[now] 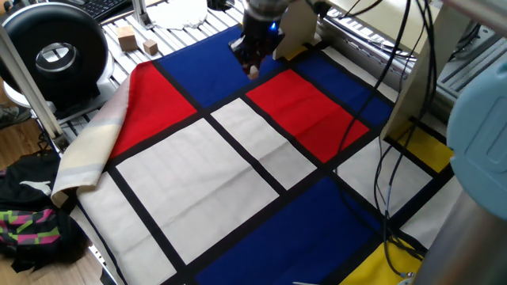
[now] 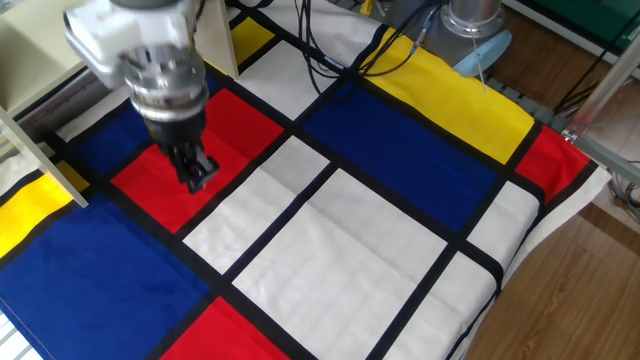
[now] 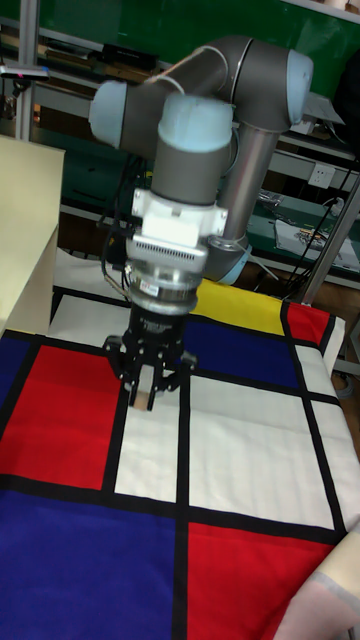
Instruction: Take the object down from the shelf
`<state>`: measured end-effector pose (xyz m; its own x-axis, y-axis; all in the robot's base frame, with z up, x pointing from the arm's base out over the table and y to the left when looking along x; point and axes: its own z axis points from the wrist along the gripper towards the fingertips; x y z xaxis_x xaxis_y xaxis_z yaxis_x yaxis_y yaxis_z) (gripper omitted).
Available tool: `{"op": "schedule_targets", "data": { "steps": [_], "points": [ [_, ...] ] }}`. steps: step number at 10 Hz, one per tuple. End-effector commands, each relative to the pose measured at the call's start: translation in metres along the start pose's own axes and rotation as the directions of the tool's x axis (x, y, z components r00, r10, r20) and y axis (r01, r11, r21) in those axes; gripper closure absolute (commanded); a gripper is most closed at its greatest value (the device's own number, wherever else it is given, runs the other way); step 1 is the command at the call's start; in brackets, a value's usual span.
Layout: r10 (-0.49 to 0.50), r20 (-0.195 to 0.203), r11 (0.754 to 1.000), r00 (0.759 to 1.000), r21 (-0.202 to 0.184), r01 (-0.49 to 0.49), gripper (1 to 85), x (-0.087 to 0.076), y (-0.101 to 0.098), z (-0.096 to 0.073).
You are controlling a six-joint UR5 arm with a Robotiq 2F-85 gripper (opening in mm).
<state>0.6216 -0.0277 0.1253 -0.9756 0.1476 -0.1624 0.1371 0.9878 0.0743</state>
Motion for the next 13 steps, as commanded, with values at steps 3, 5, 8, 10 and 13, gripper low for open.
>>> {"op": "schedule_targets", "data": {
  "steps": [3, 5, 8, 10, 13],
  "points": [
    [0.058, 0.031, 0.998, 0.998, -0.001, -0.058, 84.7, -0.006, -0.001, 0.027],
    [0.099, 0.029, 0.995, 0.995, -0.008, -0.099, 84.7, -0.008, -0.001, 0.027],
    [0.147, 0.0, 0.989, 0.989, 0.031, -0.147, 84.7, -0.003, -0.015, 0.026],
    [0.162, -0.027, 0.986, 0.986, 0.037, -0.161, 84.7, 0.007, -0.017, 0.028],
    [0.154, -0.028, 0.987, 0.988, 0.04, -0.153, 84.7, 0.009, -0.02, 0.031]
  ]
}}
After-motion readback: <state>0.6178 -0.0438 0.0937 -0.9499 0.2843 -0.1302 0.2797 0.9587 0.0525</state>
